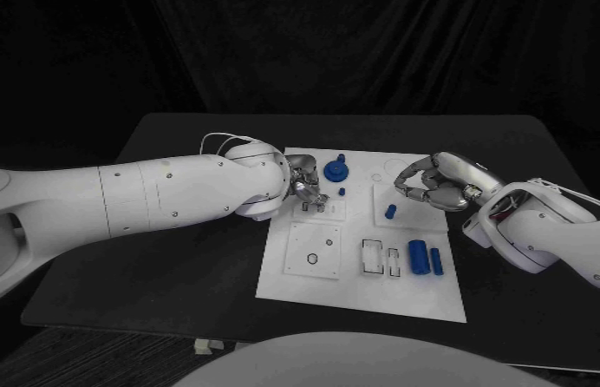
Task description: Assemble the parts on the task board
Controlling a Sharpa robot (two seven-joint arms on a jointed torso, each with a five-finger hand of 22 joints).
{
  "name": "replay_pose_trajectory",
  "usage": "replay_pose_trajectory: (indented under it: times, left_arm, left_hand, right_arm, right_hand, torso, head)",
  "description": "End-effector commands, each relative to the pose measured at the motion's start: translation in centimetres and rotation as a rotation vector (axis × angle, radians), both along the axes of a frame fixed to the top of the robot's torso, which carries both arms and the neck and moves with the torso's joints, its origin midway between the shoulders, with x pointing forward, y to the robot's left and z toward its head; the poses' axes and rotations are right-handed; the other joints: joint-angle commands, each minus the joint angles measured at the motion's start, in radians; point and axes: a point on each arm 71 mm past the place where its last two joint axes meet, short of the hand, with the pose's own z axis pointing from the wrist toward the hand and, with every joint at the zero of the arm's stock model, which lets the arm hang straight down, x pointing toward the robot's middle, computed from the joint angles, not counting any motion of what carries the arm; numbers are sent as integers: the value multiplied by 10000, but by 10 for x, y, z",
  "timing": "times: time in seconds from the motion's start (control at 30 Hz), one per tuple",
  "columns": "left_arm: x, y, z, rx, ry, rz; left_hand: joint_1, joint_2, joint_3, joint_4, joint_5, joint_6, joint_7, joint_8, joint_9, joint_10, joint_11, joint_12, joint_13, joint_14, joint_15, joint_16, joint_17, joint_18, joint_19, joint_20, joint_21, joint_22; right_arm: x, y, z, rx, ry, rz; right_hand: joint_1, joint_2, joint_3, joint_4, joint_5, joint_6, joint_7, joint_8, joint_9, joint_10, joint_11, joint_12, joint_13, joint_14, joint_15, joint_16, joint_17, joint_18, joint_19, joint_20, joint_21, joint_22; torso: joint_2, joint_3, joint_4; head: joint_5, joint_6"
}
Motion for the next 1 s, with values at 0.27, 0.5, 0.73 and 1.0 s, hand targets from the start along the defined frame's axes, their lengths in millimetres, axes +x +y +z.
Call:
replay_pose_trajectory:
  times: [0.27,0.5,0.73,1.0]
  left_arm:
    - [-2,-4,-1,-115,15,-37]
    - [-2,-4,-2,-117,34,-49]
    - [-1,-5,-3,-155,10,-44]
    - [-1,-5,-4,-166,24,-63]
  left_hand:
    - [1,104,2323,-2370,-28,-34,-26,8,21,798,95,-56,2366,1038,62,26,2635,39,314,39,20,1979]
    - [3,114,2305,-2369,-53,-39,-24,0,12,795,98,-59,2364,1038,64,26,2635,41,311,41,12,1976]
    - [-8,118,2254,-2361,-97,-46,-18,-12,-6,782,105,-79,2349,1038,71,26,2635,46,301,46,-20,1968]
    - [0,135,2170,-2364,-209,-50,-13,-27,-34,777,112,-86,2344,1038,80,26,2635,47,298,54,-24,1966]
  right_arm:
    - [-1,0,-1,24,-24,-57]
    - [-2,0,-3,25,2,-61]
    - [-3,-1,-3,28,8,-68]
    - [-3,-1,-3,29,7,-81]
  right_hand:
    - [113,6,18,-55,56,-34,4,-61,-11,1041,44,26,2634,1065,53,26,2634,-144,1026,49,-13,2614]
    - [113,6,18,-55,56,-34,4,-61,-11,1041,44,26,2634,1065,53,26,2634,-144,1026,49,-13,2614]
    - [113,6,18,-55,56,-34,4,-61,-11,1041,44,26,2634,1065,53,26,2634,-144,1026,49,-13,2614]
    - [113,6,18,-55,56,-34,4,-61,-11,1041,44,26,2634,1065,53,26,2634,-144,1026,49,-13,2614]
  torso:
    - [0,2,0]
    - [0,-4,7]
    - [1,-4,3]
    - [4,0,3]
  head:
    - [12,0]
    - [6,0]
    - [2,0]
    - [-11,0]
